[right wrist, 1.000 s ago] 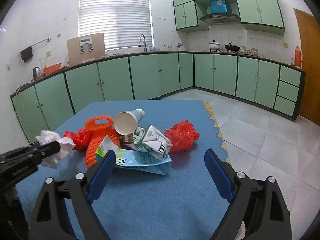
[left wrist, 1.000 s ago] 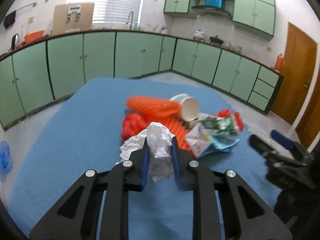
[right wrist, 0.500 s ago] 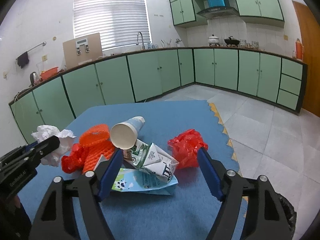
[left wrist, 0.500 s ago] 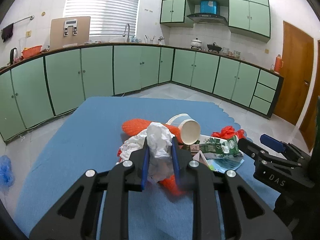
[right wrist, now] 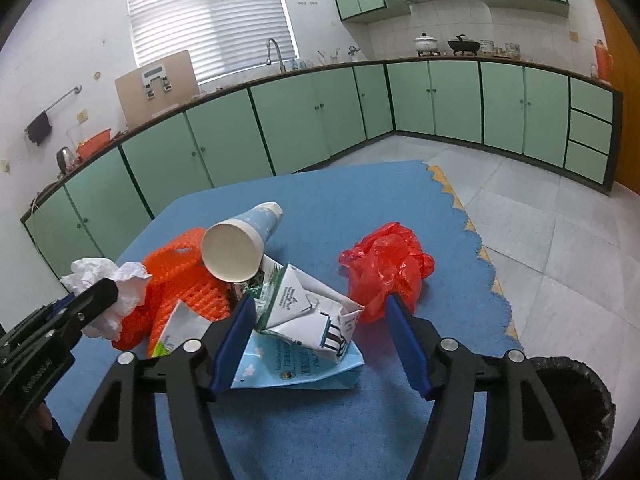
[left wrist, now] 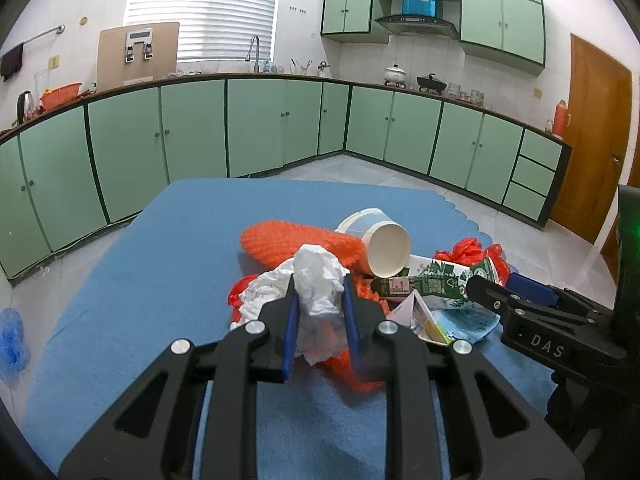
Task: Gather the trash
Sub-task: 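Grasp the green-white milk carton with the right gripper while the left gripper holds the tissue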
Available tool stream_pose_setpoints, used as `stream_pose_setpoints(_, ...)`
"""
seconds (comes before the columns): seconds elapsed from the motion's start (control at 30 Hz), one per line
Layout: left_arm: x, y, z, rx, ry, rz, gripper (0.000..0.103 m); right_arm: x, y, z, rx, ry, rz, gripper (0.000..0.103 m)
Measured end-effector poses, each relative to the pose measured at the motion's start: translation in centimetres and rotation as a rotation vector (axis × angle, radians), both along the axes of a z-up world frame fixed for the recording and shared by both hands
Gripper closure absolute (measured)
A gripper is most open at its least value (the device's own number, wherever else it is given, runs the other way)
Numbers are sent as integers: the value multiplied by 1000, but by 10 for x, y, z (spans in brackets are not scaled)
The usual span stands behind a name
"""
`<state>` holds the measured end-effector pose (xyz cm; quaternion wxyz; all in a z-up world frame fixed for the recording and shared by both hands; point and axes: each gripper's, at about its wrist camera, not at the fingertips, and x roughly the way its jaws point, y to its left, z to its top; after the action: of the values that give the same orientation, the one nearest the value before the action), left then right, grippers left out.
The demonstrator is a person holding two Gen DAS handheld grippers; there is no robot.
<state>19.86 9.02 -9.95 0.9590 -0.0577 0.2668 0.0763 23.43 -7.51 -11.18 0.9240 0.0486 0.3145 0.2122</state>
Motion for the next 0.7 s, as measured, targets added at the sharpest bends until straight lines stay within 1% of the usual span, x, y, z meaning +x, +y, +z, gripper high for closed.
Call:
stream_pose_setpoints(0.23, 4, 1, -7, -9, 20, 2, 84, 6, 6, -1, 9, 25, 34, 39)
stream_pose_setpoints(0.33, 5, 1, -8, -10, 27, 3, 83, 8, 9, -1, 29, 42, 56, 52)
stream_pose_setpoints(0.4, 5, 2, -8, -11, 29, 5, 83, 8, 8, -1, 29, 38, 62, 58)
stream_pose_setpoints(0.5, 4, 3, -8, -14, 29, 9, 83, 4, 5, 2, 41, 37, 69, 64)
stream_pose_setpoints(0.6, 3, 4, -8, -21, 29, 12, 83, -4, 1, 5, 42, 35, 80, 66)
stream_pose_setpoints(0.7, 0, 3, -8, -24, 28, 10, 83, -16, -1, 6, 49, 52, 92, 68)
